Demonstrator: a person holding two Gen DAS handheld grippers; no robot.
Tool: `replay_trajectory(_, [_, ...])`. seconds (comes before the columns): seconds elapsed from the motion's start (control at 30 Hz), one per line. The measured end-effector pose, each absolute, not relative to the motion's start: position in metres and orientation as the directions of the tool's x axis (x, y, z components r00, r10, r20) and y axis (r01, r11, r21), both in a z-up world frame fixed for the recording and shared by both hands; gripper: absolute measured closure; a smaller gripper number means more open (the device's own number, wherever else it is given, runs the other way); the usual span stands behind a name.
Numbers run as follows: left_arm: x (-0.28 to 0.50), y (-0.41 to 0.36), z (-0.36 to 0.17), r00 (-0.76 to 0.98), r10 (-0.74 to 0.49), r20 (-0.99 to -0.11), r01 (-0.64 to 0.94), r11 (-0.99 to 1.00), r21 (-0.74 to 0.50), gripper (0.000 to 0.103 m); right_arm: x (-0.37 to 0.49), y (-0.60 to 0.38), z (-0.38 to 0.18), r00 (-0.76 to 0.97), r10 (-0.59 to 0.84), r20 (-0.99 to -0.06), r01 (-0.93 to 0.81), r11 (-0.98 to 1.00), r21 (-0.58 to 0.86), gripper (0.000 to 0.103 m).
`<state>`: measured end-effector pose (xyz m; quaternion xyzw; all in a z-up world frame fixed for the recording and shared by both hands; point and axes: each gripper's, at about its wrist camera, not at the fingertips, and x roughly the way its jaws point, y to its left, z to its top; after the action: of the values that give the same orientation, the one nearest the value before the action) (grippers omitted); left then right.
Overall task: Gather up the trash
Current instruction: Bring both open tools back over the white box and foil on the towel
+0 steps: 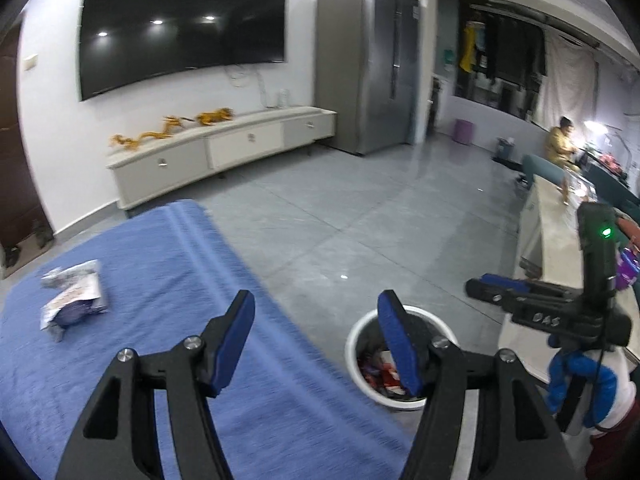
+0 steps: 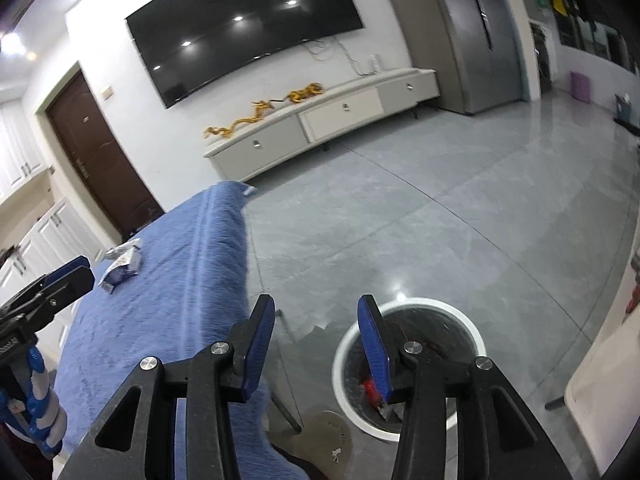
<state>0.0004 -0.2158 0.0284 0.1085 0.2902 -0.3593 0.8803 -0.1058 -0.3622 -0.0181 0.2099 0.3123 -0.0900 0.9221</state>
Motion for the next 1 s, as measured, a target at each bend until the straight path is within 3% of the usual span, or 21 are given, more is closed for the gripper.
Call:
replay_trajectory(0.23, [0.006, -0.155, 0.032, 0.663, -0.501, -0.556, 0.609, 0.793, 0.013, 0.041, -0.068, -0.316, 0.001, 0.802, 0.039, -0.596, 0.192, 0.928, 0.319, 0.060])
replay_trajectory(0.73, [0.012, -0.047, 0.026, 0.744, -0.438, -0.504, 0.479, 0.876, -0.056, 0.041, -0.015, -0.215, 0.014, 0.763, 0.143, -0.630, 0.038, 0.963, 0.266, 0.053])
replay_trajectory(1.0, [0.012, -0.011, 0.016, 0.765, -0.374, -0.525, 0.411, 0.910, -0.049, 0.041, 0.001, -0.168, 0.019, 0.747, 0.196, -0.635, -0.047, 0.969, 0.243, 0.050])
